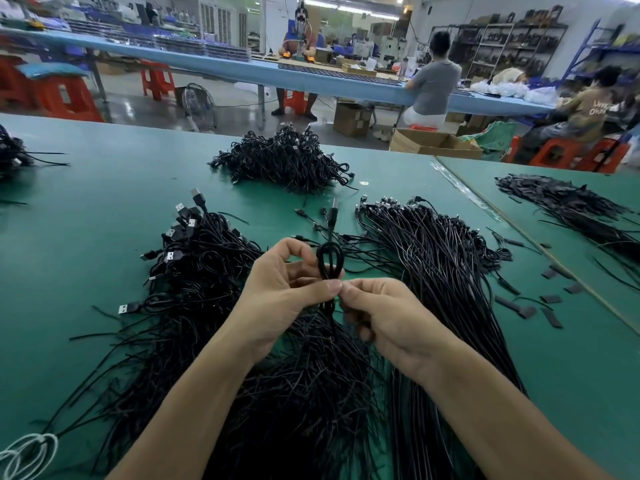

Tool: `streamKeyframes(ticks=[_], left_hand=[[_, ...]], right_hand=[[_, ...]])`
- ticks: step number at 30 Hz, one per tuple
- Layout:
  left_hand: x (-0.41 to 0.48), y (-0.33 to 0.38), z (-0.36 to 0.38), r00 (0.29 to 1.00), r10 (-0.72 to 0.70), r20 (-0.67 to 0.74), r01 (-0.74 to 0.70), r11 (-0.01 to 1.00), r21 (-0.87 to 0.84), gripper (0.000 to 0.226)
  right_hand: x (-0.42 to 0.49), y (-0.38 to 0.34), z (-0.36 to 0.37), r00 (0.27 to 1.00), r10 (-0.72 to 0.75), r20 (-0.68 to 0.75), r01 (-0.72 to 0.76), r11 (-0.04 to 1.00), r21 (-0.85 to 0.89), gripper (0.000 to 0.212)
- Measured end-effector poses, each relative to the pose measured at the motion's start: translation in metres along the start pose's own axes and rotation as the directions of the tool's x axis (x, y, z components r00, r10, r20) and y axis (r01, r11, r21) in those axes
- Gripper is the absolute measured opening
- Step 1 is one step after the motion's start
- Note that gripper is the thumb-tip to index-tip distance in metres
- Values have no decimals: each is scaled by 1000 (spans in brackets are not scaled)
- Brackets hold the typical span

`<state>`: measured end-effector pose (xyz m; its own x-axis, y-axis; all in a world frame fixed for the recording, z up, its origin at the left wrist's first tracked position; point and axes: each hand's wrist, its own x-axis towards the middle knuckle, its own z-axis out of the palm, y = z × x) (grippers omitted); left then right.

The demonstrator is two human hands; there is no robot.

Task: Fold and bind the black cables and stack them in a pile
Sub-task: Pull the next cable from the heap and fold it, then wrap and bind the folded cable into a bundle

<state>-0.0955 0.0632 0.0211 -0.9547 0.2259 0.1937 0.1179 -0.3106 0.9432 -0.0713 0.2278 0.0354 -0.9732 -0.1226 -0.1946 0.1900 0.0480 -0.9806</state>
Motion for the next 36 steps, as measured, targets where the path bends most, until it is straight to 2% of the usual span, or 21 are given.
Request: streamKeyframes(ticks=[2,3,5,6,8,10,12,15,17,20,21,23,25,26,27,29,31,32,34,36], left_hand=[[1,-2,-3,1000,-26,-6,26,998,64,42],[3,-3,-5,999,-28,-39,32,994,108,39],[7,-5,-12,985,-29,-170,57,986,158,33],[9,-5,-17,964,-41,-262,81,986,144,31],[14,-6,-33,891,-76,-447,90,996,10,26],[19,-9,-50,794,-128,-594,36,986,-165,21],[23,-14,-64,701,-159,-695,-31,967,-253,20],[28,-24,-72,633,-155,-758,-46,971,-237,21],[30,-29,-69,641,-103,-761,-5,990,-138,31],[28,-35,-63,675,32,-737,75,991,112,60],[27,-36,-64,690,74,-720,94,977,191,65],[26,-39,-66,726,131,-675,122,941,314,67],[25,-42,-70,742,159,-651,151,907,394,61],[25,-43,-72,738,174,-652,161,893,420,56],[25,-45,-72,733,186,-655,169,882,439,53],[26,-46,-70,724,190,-663,161,888,430,50],[26,-47,-65,719,206,-664,112,909,402,47],[24,-45,-62,724,223,-652,84,910,405,45],[21,-39,-54,780,259,-570,37,890,455,38],[18,-34,-47,895,255,-365,-16,838,546,44]], right_hand=[[3,3,-3,999,38,35,-37,999,-21,23],[5,4,-6,999,29,23,-27,996,-89,21],[11,10,-17,997,-22,-75,-4,943,-332,15],[16,16,-26,988,-65,-142,-15,864,-503,15],[23,28,-44,961,-131,-245,-118,604,-788,28],[28,40,-58,945,-122,-303,-227,424,-877,43],[33,50,-65,948,-56,-314,-275,360,-892,50],[41,59,-67,947,-27,-320,-292,347,-891,48],[44,60,-68,935,-52,-352,-309,372,-875,42],[47,58,-69,888,-171,-428,-305,476,-825,30],[48,57,-70,870,-214,-445,-284,522,-805,29],[53,52,-75,836,-213,-506,-229,702,-674,33],[57,45,-79,822,-51,-568,-210,899,-385,42],[59,43,-81,827,29,-562,-221,935,-277,40],[60,42,-83,829,77,-554,-238,945,-225,33],[58,37,-82,829,68,-555,-233,944,-233,26],[50,28,-74,841,-102,-532,-165,887,-431,28],[44,22,-66,855,-225,-468,-85,829,-553,28],[31,8,-41,880,-392,-268,106,713,-694,30],[19,-3,-15,900,-430,-77,252,655,-713,28]])
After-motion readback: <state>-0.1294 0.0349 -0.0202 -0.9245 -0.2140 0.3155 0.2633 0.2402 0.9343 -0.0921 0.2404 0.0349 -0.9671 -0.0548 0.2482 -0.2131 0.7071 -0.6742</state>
